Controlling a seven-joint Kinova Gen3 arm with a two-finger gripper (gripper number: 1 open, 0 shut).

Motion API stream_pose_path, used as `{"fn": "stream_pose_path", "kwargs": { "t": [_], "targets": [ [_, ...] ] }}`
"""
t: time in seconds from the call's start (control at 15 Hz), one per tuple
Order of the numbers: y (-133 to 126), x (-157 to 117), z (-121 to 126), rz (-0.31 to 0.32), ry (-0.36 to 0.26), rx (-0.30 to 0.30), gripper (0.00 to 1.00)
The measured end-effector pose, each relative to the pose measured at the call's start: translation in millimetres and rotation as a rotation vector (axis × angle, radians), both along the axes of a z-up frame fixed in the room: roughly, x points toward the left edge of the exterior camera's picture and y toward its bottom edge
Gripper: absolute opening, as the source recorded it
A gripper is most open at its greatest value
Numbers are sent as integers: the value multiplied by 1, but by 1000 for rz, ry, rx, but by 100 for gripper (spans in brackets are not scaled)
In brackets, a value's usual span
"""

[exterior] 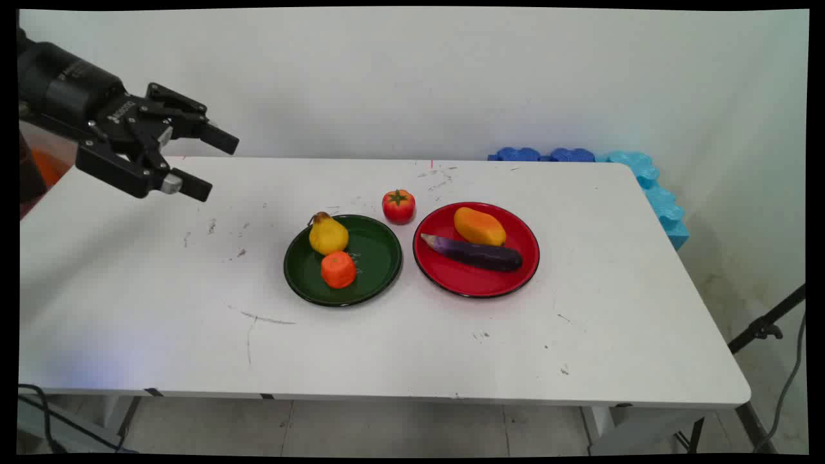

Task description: Pick up the eggplant from the red plate

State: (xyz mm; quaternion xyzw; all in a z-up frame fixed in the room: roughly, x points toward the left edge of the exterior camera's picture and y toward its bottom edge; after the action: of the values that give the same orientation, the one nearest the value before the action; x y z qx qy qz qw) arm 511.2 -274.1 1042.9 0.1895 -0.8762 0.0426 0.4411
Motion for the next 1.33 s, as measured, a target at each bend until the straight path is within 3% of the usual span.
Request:
{"fn": "stream_pose_path", "kwargs": {
  "t": [0.27,0.67,0.93,1.33],
  "targets": [
    [-9,-15,3,-5,-39,13,100],
    [-46,-76,3,-24,-110,-6,100],
    [-78,-125,-14,-40,-169,-26,100],
    [-139,-192,-61,-74,-293,-60,100]
  ]
}}
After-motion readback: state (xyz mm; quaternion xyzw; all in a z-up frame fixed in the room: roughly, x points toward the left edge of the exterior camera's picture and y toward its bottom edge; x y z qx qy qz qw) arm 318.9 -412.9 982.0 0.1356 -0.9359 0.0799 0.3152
